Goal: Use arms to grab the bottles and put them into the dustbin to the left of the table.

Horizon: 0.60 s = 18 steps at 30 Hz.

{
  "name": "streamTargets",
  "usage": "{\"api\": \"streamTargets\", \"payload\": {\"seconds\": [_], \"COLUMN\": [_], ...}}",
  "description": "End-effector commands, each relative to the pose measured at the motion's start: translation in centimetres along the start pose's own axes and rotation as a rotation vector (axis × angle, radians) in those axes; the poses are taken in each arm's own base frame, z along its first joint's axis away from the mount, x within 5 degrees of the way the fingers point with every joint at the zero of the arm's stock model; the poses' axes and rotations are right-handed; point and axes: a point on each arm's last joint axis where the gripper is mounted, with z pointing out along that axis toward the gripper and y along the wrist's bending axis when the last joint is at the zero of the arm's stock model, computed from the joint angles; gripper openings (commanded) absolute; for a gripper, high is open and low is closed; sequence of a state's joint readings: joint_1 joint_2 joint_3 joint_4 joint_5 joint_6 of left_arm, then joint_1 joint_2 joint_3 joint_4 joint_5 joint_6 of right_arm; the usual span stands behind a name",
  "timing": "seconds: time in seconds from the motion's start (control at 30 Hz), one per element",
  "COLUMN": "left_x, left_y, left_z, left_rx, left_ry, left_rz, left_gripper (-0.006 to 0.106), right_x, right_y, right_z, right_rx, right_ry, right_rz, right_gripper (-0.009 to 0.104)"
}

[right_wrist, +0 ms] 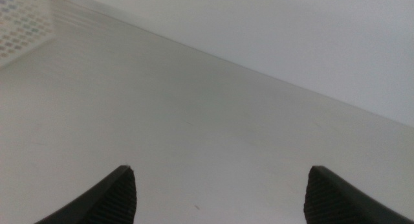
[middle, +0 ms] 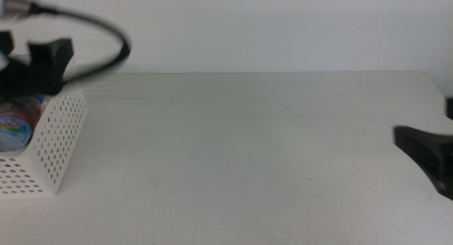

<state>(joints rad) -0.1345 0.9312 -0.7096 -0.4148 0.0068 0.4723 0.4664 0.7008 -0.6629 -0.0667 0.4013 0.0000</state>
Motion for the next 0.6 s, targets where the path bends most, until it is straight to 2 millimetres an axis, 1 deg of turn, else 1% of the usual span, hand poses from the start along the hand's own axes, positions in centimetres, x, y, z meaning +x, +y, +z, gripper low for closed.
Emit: {"api": "streamTargets", "payload": {"seconds": [0.0, 0.1, 0.23, 0.33, 0.4, 0.47, 0.57], "left_x": [-0.9, 1.8, 7.5, 11.4, 13.2, 14.8, 15.9], "left_y": [0.3, 0.1, -0.2, -0.4, -0.5, -0.6, -0.7], "left_z": [-2.5, -5.4, -9.7, -11.3, -12.0, -12.2, -12.4], "left_rx": [-0.035, -0.036, -0.04, -0.038, -0.039, -0.04, -0.042], "left_ry": [-0.128, -0.141, -0.177, -0.191, -0.216, -0.224, -0.243], "left_rz": [-0.011, -0.01, -0.011, -0.01, -0.01, -0.011, -0.011], "left_gripper": [0.08, 0.08, 0.08, 0.08, 0.08, 0.08, 0.08], "right_x": [-0.3, 1.7, 4.9, 7.3, 8.7, 10.2, 12.6], "right_y": [-0.7, -1.4, -1.8, -1.7, -1.6, -1.4, -1.1], "right_z": [-1.1, -2.4, -4.4, -5.5, -5.9, -6.2, -5.8], "right_rx": [0.051, 0.129, 0.232, 0.297, 0.333, 0.356, 0.37], "right_ry": [-0.101, -0.113, -0.148, -0.181, -0.198, -0.215, -0.214], "right_rz": [-0.006, 0.035, 0.065, 0.077, 0.083, 0.085, 0.088], "right_gripper": [0.068, 0.068, 0.068, 0.068, 0.068, 0.068, 0.068]}}
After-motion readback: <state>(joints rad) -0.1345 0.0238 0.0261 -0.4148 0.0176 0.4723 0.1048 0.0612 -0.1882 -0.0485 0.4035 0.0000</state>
